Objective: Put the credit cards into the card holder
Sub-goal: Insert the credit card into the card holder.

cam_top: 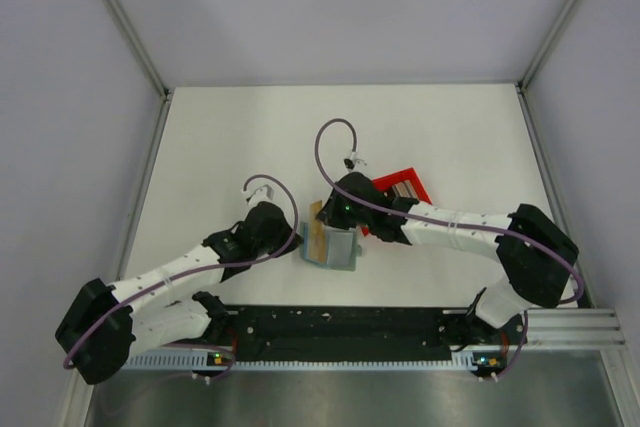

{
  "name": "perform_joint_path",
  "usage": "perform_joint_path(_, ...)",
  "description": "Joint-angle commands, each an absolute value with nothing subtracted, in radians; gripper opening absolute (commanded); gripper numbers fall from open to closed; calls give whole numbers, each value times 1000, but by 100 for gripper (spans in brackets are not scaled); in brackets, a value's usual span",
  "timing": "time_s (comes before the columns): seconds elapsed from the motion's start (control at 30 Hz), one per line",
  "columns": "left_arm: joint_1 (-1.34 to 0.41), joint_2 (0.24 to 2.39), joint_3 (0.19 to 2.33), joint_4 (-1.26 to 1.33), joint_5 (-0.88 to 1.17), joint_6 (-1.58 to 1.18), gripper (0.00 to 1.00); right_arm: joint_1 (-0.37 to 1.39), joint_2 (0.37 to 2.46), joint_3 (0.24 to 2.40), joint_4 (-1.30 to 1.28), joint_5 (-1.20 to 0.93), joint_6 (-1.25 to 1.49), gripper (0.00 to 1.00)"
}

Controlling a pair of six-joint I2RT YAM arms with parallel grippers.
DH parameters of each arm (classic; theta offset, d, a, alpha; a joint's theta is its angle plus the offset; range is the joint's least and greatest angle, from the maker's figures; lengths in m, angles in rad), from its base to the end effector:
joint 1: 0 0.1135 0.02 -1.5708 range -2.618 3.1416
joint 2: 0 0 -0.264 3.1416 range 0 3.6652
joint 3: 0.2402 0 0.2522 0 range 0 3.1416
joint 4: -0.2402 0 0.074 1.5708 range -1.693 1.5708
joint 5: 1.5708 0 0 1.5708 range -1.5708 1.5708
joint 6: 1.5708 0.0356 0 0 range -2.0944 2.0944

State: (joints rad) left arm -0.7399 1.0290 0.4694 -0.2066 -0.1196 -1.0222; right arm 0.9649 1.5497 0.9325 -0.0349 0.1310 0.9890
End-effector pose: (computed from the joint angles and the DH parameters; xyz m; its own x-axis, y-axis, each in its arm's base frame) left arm 0.1521 -0.1331 0.1847 -0.7841 -0.4313 -0.4464 -0.1210 0.8115 -0.5717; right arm 0.1951 0.2734 0.2183 -0.8214 0.2689 -0.5030 -0.1266 0.7739 0.6205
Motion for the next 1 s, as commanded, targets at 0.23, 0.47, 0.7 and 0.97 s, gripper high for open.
perform_joint_path(0.23,-736,1009,465,-181,-107,-1023,0,1002,1583,997,18,201,977,0)
perform_joint_path(0.47,-736,1011,463,-179,-104,-1022,0,1003,1595,997,20,198,977,0)
perform_joint_path(0.7,-736,1011,462,-179,-107,-1023,0,1005,1597,1000,3,210,962,0)
perform_joint_path(0.97,-736,1019,469,-172,-103,-1023,0,1005,1608,1009,-28,210,959,0)
